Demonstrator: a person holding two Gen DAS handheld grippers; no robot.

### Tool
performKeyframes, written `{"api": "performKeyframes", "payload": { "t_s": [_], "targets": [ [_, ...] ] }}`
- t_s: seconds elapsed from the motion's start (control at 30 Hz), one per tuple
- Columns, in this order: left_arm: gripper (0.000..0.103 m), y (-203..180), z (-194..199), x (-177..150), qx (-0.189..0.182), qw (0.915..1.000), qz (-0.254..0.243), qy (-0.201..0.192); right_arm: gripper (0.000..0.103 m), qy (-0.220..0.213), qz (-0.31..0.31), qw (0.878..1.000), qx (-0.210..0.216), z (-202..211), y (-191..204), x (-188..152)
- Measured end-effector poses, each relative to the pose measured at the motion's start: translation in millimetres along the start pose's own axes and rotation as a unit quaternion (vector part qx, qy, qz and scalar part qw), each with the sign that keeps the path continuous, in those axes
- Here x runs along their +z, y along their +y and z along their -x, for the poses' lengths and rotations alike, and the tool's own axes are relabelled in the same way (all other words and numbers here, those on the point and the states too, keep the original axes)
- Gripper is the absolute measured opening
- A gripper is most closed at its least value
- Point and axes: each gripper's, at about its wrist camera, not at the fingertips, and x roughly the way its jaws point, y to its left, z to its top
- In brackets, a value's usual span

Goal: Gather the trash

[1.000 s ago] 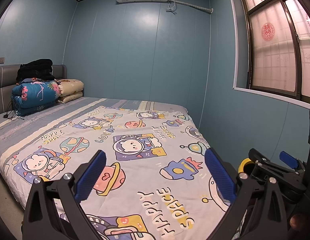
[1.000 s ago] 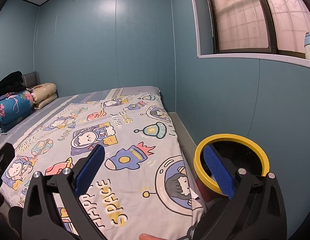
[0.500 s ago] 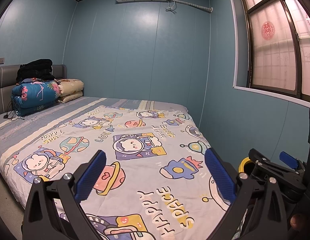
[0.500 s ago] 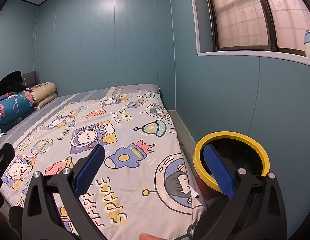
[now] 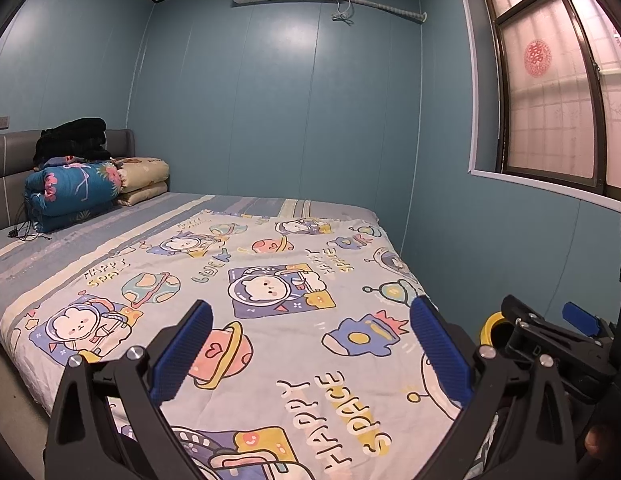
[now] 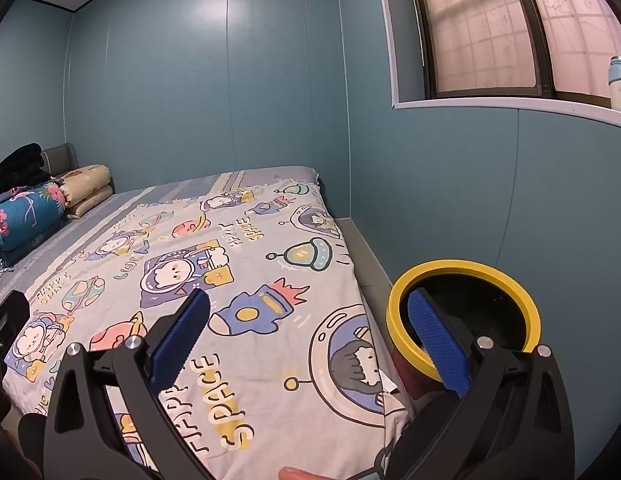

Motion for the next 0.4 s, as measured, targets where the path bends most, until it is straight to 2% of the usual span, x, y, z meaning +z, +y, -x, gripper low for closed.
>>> {"api": "performKeyframes", "payload": {
  "t_s": [0.4],
  "targets": [
    [0.095,-2.7,-0.8,1.7,0.001,1.0000,-0.004,0.003,0.095,0.004,-0.002,1.000,0.001,-2.4,-0.5,0.0]
  ]
}}
